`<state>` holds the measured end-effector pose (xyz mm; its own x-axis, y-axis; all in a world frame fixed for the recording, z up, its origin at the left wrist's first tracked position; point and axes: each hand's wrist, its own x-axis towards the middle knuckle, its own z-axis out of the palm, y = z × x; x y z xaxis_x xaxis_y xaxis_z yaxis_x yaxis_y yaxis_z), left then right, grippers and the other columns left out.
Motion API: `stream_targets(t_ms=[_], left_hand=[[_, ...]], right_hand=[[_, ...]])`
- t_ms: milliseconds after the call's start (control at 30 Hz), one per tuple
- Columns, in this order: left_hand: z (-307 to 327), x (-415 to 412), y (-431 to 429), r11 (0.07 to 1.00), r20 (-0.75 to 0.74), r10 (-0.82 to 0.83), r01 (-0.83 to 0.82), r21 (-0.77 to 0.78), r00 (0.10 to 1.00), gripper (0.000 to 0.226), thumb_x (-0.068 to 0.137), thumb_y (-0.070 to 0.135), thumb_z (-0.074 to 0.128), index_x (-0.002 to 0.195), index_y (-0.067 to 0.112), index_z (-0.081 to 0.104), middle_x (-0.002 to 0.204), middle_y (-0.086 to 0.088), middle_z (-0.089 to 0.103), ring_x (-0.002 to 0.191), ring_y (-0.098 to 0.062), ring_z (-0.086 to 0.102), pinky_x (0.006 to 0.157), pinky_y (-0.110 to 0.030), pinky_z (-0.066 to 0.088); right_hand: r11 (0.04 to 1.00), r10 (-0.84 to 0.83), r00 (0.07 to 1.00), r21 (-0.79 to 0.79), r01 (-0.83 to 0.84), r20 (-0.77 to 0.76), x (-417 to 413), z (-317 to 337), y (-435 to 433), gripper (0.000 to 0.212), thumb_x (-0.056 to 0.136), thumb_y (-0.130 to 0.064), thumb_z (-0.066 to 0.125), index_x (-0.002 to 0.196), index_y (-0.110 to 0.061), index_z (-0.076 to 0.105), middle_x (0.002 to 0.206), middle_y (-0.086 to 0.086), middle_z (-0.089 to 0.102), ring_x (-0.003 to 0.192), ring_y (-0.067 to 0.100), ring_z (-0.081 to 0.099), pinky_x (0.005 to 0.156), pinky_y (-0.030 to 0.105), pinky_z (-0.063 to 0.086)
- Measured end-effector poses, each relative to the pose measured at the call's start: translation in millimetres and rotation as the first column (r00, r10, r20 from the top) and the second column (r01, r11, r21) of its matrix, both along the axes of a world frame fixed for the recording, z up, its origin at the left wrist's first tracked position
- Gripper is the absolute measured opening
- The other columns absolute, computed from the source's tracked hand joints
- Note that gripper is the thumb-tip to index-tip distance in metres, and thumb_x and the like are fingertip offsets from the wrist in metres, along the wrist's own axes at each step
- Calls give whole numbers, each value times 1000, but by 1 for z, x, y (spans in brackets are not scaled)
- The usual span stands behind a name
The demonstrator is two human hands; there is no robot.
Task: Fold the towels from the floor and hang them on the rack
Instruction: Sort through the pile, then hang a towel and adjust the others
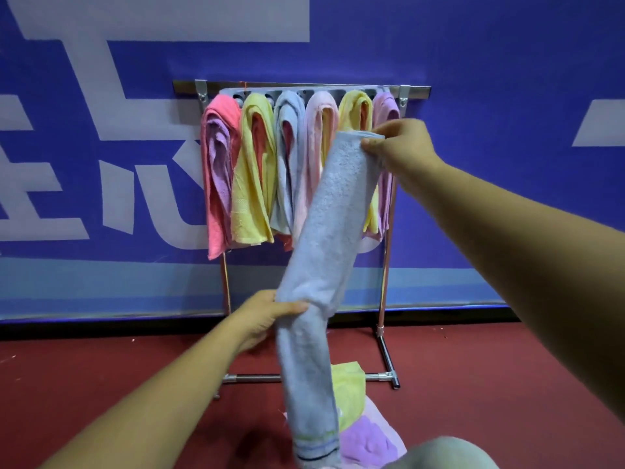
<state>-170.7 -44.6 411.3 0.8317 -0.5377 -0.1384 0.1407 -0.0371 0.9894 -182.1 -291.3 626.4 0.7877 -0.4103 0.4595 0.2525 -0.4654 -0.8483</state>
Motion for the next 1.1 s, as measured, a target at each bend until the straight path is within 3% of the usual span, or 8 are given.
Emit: stream_targets(t_ms=[167,333,433,500,600,733,867,1100], left_hand=[[74,24,10,989,51,20,-13,-145,998,29,80,10,73,108,1,71,102,-15,75,92,-23,70,76,-27,58],[142,29,3,987,51,-109,115,-112,993,41,77,14,73,116,3,68,106,-14,72,93,-24,70,82,-31,57],[164,21,-12,976,94,-217,218,-7,972,25,83,14,69,108,15,73,104,-9,73,94,-21,70,84,-31,55],[172,20,-24,959,102,-283,281,41,954,30,85,15,69,115,18,70,109,-8,72,98,-21,69,85,-32,54],[177,25,-38,925,101,-378,372,76,920,48,86,17,68,133,18,60,126,-13,66,111,-27,64,94,-38,50],[183,33,-48,902,109,-431,421,99,896,46,89,15,65,134,16,59,132,-17,62,118,-30,60,104,-43,43],[191,38,-59,931,174,-364,356,76,915,40,88,14,65,128,14,65,128,-16,65,111,-24,64,84,-28,54],[187,62,-80,902,131,-427,411,131,895,55,84,23,71,130,-4,58,129,-17,64,115,-28,63,84,-31,54]], right_hand=[[965,-257,911,-28,263,-323,11,-50,-56,16,67,-5,71,75,2,59,64,10,47,65,22,51,63,41,57],[998,31,621,54,17,-783,-16,-105,-39,15,88,1,70,99,8,62,86,21,66,67,27,66,75,41,61],[977,81,722,-89,-195,-687,-19,-107,-22,10,85,-11,72,88,-4,67,76,10,64,65,19,61,83,40,59],[900,432,757,178,-399,-490,-23,-86,-6,29,87,-37,71,104,-13,73,99,0,72,93,14,67,103,41,50],[631,766,586,483,-607,-265,-33,-49,10,49,101,-44,47,134,-10,60,127,10,67,119,26,63,103,39,48],[740,670,642,258,-621,-373,-25,-23,4,38,99,-19,59,126,9,58,116,25,65,104,34,61,94,44,48],[827,508,707,49,-560,-493,-18,-6,-11,59,84,-33,79,110,17,61,112,36,64,89,32,61,83,44,46],[883,468,825,132,-451,-317,-4,21,-59,15,88,-11,70,92,1,62,82,16,63,75,26,63,68,34,53]])
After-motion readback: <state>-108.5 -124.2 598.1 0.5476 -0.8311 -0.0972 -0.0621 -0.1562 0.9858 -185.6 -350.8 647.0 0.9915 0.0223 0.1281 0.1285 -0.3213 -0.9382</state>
